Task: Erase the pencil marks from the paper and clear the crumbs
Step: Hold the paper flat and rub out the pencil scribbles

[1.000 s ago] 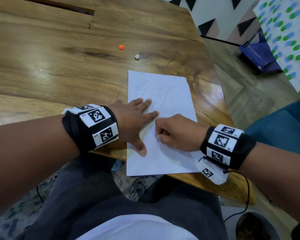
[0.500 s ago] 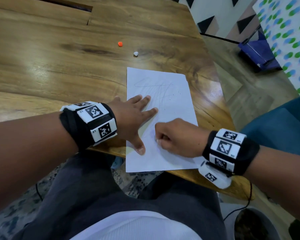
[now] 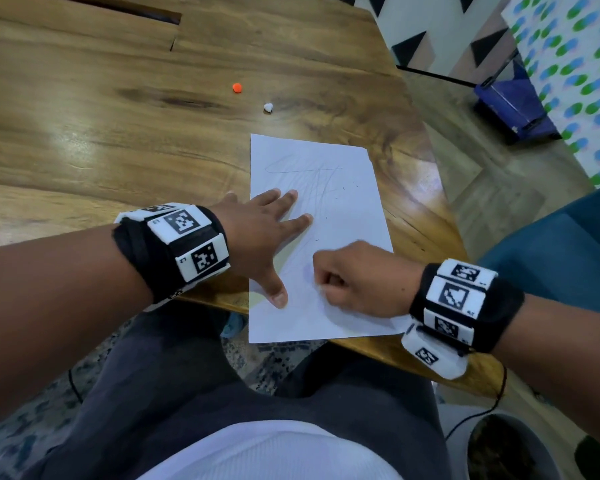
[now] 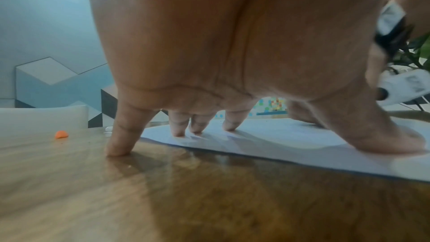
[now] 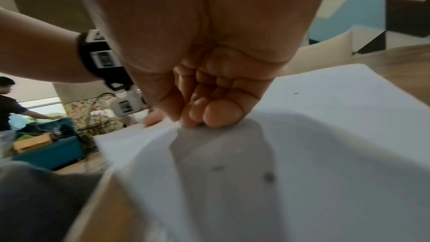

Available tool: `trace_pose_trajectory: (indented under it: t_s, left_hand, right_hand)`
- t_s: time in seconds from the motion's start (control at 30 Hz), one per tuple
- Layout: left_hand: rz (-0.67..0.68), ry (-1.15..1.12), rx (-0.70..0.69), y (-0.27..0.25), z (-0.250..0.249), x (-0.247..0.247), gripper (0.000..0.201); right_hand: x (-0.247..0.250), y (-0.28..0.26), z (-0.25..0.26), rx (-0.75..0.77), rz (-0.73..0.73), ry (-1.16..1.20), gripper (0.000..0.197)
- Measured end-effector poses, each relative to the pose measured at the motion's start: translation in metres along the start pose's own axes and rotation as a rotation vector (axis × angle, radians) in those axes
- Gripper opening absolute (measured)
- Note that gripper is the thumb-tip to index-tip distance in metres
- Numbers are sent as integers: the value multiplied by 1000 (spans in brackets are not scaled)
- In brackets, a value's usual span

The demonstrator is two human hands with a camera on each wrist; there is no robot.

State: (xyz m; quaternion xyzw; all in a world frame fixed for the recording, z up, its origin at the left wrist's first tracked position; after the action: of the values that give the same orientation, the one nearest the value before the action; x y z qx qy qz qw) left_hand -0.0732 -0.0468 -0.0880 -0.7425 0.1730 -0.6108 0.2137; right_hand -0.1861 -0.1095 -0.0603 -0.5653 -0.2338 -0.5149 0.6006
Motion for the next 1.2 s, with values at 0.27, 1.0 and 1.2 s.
trace_pose_trajectory:
  t_s: [0.27,1.0,1.2]
  left_hand:
    - [-36,-51,30,2,4,5,140]
    - [-73,-11,69,7,9,5,139]
    - [-49,14,91,7,8,8,141]
  right_hand:
    - [9,-3,-37,-123,-70,55,3]
    - [19,-11,-72,-255,-171,322,9]
    - [19,-6,-73,-254,-165,165,5]
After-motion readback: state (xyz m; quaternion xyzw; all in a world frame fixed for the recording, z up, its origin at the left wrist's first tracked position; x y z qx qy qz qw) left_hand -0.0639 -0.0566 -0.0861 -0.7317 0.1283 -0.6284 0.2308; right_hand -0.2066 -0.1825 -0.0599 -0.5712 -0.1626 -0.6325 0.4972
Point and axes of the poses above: each hand's wrist, its own y-axis towards the middle knuckle, its own x-axis out of the back of the hand, z = x × y, the point moved 8 cm from there along y, towards the middle knuckle, and after that the axes turned 12 degrees about -x, right-handed, at the moved point
